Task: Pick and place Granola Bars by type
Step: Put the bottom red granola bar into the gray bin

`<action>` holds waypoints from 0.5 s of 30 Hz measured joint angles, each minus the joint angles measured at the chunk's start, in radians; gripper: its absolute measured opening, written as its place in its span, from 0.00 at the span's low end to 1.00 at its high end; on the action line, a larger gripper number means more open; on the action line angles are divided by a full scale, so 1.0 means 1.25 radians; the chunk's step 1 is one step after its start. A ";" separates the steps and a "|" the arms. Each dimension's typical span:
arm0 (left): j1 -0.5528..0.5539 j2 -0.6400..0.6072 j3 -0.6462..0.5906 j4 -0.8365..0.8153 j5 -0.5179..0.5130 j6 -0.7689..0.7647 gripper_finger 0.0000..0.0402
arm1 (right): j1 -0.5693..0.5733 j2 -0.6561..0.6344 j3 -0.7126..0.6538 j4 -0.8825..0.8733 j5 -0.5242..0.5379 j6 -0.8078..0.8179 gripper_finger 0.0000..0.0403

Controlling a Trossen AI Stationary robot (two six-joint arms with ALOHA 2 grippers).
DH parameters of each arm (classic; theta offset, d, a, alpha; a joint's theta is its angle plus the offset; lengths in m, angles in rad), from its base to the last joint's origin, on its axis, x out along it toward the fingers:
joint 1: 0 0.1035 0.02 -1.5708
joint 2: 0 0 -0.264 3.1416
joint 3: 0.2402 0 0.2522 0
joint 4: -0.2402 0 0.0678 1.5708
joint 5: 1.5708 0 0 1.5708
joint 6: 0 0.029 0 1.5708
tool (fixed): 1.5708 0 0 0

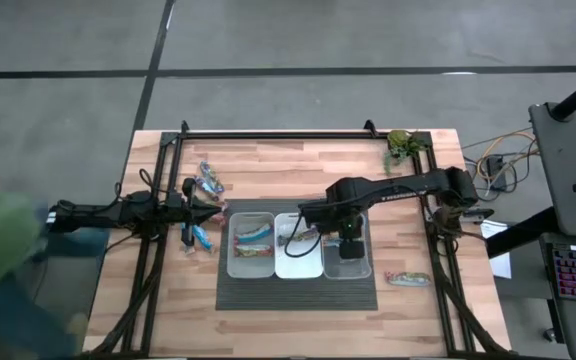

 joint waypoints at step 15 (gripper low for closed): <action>0.000 0.000 0.000 0.000 0.000 0.000 0.00 | 0.068 -0.163 -0.011 -0.012 0.000 -0.049 0.02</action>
